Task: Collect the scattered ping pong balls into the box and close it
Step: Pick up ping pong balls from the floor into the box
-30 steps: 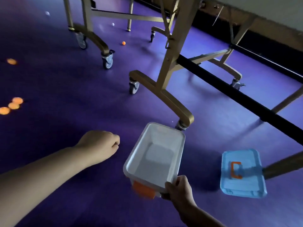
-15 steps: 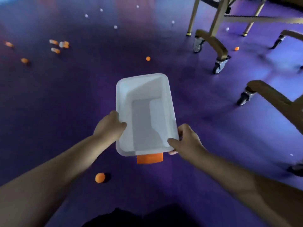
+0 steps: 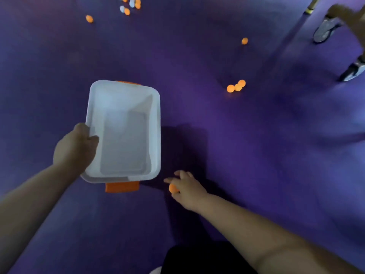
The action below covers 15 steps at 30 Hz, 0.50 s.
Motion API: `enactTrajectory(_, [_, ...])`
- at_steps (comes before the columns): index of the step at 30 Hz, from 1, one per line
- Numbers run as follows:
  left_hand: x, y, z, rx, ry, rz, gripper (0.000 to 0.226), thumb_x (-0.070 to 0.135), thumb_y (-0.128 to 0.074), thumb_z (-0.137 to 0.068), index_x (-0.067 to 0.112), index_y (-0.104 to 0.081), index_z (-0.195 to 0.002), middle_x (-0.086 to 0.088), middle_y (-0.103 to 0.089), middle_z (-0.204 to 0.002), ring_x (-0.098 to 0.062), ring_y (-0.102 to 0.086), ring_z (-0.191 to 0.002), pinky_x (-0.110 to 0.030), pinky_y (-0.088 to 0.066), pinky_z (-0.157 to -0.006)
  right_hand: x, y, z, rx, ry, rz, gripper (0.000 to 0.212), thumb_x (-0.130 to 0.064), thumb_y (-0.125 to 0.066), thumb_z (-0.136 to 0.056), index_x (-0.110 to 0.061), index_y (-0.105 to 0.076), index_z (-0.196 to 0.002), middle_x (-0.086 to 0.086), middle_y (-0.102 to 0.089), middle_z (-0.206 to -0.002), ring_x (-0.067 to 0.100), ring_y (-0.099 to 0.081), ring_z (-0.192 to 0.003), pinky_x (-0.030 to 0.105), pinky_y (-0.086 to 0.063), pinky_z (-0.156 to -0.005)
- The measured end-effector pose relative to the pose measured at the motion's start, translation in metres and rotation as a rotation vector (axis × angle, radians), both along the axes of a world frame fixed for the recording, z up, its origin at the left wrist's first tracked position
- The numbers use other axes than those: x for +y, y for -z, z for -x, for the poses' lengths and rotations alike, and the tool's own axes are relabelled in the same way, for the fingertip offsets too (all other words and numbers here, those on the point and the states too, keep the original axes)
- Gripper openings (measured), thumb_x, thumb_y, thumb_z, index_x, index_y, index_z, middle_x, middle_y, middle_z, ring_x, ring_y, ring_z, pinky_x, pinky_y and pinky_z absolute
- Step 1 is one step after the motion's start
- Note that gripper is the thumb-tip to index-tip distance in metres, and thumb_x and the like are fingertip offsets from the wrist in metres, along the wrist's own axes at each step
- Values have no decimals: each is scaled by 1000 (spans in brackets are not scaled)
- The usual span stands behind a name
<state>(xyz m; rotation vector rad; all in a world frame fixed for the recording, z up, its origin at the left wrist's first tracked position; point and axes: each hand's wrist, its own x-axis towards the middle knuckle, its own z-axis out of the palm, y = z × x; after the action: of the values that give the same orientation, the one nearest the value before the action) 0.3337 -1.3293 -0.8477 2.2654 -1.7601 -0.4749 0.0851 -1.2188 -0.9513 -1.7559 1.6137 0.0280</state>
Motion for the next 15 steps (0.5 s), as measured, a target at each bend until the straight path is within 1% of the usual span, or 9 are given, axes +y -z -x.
enactTrajectory(2, [-2,9,-17,0,-22,-20,23,20,-48,-90,4,-50,-107,-24,-59,-102,-41,-52,-87,-39,-35,-71,3,17,-14,139,-175,-13,62,-9,-50,-92,-33,-32,-146,5,-12,-159,25,-13,-144,39,-21,-117])
enactTrajectory(3, [-4,14,-23,4,-30,-25,21,21,-49,-90,5,-50,-104,-21,-57,-97,-38,-49,-82,-38,-35,-70,5,22,-18,182,-212,-40,65,-6,-51,-91,-32,-28,-147,5,-6,-160,26,-9,-145,40,-18,-118])
enactTrajectory(5, [-7,23,-31,20,-48,-35,18,22,-50,-90,5,-49,-97,-16,-53,-88,-33,-44,-77,-38,-34,-69,9,27,-17,226,-217,-95,61,-13,-56,-92,-24,-30,-146,5,-3,-160,30,-13,-143,40,-19,-117])
enactTrajectory(7, [-10,30,-34,45,-50,-37,19,24,-50,-90,5,-48,-92,-14,-53,-82,-34,-46,-74,-38,-35,-66,9,29,-11,251,-180,-114,47,-20,-54,-94,-19,-41,-139,7,-14,-155,33,-24,-136,40,-27,-112])
enactTrajectory(9, [-13,36,-36,79,-44,-33,20,26,-49,-90,6,-46,-88,-10,-53,-75,-35,-48,-72,-37,-35,-62,6,24,0,222,-61,-155,39,-21,-45,-97,-20,-43,-137,10,-28,-148,35,-36,-130,42,-34,-108])
enactTrajectory(11, [-16,40,-36,117,-36,-30,20,26,-49,-90,7,-45,-85,-8,-52,-71,-36,-50,-70,-37,-36,-60,-3,14,10,184,3,-185,40,-14,-43,-95,-25,-42,-134,10,-41,-131,28,-50,-112,39,-44,-99])
enactTrajectory(12, [-18,42,-36,135,-30,-28,20,27,-49,-90,7,-45,-84,-8,-52,-70,-36,-50,-69,-37,-36,-60,-12,4,14,165,59,-167,40,-15,-45,-94,-26,-41,-132,5,-45,-120,22,-52,-102,36,-47,-94])
enactTrajectory(13, [-19,42,-36,149,-27,-30,21,27,-48,-90,8,-44,-83,-7,-52,-69,-35,-50,-68,-37,-35,-59,-24,-9,14,138,130,-108,38,-18,-49,-93,-27,-42,-129,1,-49,-113,18,-53,-95,34,-48,-90])
enactTrajectory(15, [-19,40,-34,170,-29,-48,20,27,-48,-90,9,-43,-83,-6,-51,-69,-33,-50,-66,-35,-33,-56,-50,-44,7,79,233,95,38,-29,-56,-90,-29,-46,-127,-3,-57,-109,16,-56,-94,34,-49,-86])
